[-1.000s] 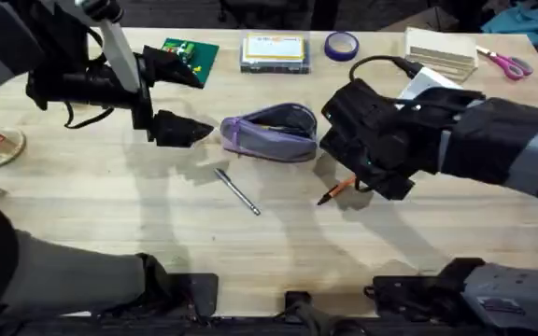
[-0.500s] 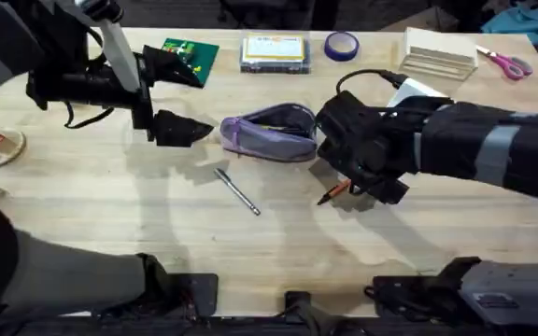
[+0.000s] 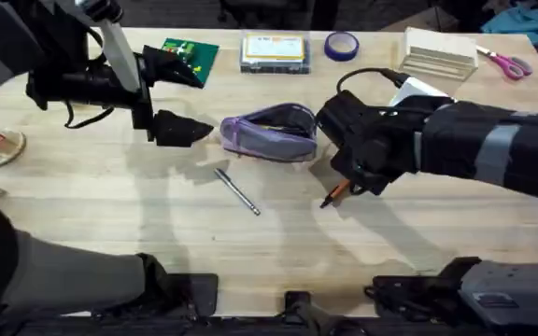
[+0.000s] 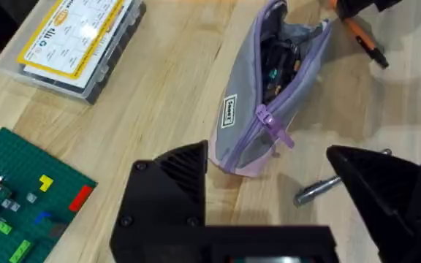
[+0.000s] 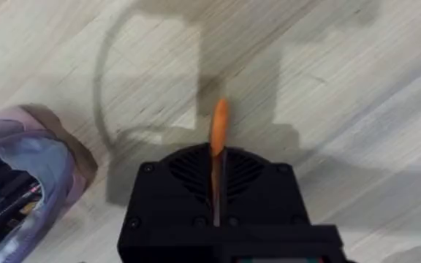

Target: Unzip the bag, pick up the pens from the table one at a time and place them inside, then zip the bag closed.

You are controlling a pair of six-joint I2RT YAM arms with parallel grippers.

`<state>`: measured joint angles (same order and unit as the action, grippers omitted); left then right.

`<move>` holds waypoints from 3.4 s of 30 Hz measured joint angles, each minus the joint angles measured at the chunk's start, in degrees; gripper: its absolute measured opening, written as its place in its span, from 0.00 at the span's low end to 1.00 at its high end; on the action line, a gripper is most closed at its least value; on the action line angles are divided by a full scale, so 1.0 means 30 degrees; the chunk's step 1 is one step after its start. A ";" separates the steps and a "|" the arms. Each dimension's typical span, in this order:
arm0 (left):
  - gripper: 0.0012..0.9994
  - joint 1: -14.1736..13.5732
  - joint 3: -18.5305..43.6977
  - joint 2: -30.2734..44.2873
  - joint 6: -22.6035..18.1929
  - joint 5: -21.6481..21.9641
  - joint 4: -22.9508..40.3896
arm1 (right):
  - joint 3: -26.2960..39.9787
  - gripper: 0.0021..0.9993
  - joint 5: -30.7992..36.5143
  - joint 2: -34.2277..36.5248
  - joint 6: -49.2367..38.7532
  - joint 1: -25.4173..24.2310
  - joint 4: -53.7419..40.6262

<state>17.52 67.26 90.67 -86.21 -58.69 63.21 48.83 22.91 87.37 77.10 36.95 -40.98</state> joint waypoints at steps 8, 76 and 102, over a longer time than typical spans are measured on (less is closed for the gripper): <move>0.99 0.0000 0.0000 0.0002 0.0000 -0.0002 -0.0001 | 0.0979 0.03 0.1882 -0.0479 -0.1465 0.0000 -0.2588; 0.99 0.0000 0.0000 0.0007 0.0000 0.0019 -0.0002 | 0.4979 0.03 -0.9837 0.1697 -4.0326 0.0000 0.7179; 0.99 0.0000 0.0000 0.0007 0.0000 0.0070 -0.0002 | 0.4993 0.03 -1.0219 0.3512 -4.2155 0.0485 0.9095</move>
<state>17.52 67.26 90.70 -86.21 -58.48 63.20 63.81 -7.75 97.91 -49.36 38.40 -13.69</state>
